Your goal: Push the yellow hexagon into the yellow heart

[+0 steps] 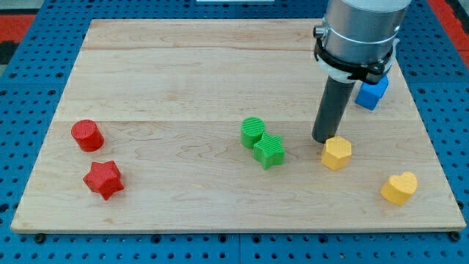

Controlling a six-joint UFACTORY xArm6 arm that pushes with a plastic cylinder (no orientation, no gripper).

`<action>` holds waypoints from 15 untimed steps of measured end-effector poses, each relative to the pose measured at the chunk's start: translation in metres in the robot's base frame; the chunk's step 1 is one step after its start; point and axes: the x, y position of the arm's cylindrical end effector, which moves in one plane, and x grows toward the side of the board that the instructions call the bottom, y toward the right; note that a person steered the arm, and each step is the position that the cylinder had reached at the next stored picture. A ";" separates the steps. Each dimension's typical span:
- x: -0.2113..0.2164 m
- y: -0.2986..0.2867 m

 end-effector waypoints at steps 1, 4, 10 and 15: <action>0.004 -0.019; 0.041 0.013; 0.062 0.063; 0.005 0.047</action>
